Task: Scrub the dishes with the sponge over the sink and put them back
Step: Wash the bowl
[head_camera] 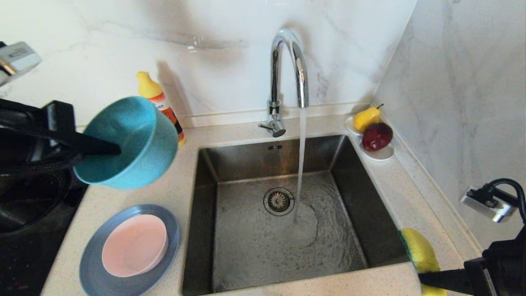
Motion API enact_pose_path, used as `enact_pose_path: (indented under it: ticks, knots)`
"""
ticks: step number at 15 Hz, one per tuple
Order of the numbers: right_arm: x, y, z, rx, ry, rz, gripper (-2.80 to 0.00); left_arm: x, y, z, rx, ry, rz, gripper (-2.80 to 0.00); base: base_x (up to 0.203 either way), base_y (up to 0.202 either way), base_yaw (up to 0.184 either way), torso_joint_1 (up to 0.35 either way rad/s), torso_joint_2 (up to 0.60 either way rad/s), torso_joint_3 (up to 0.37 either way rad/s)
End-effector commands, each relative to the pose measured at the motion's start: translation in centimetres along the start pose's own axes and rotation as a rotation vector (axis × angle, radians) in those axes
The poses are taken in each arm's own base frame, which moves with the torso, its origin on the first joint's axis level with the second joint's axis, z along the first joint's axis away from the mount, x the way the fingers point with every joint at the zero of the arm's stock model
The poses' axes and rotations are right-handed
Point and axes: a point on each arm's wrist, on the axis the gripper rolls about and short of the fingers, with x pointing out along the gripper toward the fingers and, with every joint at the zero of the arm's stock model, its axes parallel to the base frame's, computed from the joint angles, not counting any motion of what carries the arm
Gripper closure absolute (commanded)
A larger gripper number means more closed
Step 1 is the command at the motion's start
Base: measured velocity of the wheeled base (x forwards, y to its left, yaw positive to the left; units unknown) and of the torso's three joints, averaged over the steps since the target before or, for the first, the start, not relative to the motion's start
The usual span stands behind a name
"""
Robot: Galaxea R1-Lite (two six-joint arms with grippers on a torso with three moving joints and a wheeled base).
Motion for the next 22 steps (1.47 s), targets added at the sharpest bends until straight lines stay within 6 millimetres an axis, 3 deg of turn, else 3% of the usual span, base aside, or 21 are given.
enact_pose_path:
  ticks: [1,8,11,17,22]
  knots:
    - [-0.2,0.0,-0.1,0.002,-0.003,0.004,0.0,5.6,-2.7,-1.6,0.095,0.131,-0.033,0.0,0.0,0.0,0.0,0.0,0.0,0.0]
    - [-0.3,0.1,0.0,0.001,-0.01,0.004,0.0,17.8,-8.7,-6.6,0.153,0.214,-0.03,0.0,0.0,0.0,0.0,0.0,0.0,0.0]
    - [-0.4,0.0,0.0,0.003,-0.015,0.003,0.0,22.9,-10.2,-8.7,0.133,0.199,0.018,0.0,0.0,0.0,0.0,0.0,0.0,0.0]
    - [-0.4,0.1,0.2,0.0,-0.051,0.017,0.0,27.8,-13.2,-8.2,0.049,0.129,-0.007,0.0,0.0,0.0,0.0,0.0,0.0,0.0]
    - [-0.2,0.2,0.4,-0.005,-0.051,0.015,0.0,31.1,-13.9,-8.8,0.03,0.098,0.037,0.0,0.0,0.0,0.0,0.0,0.0,0.0]
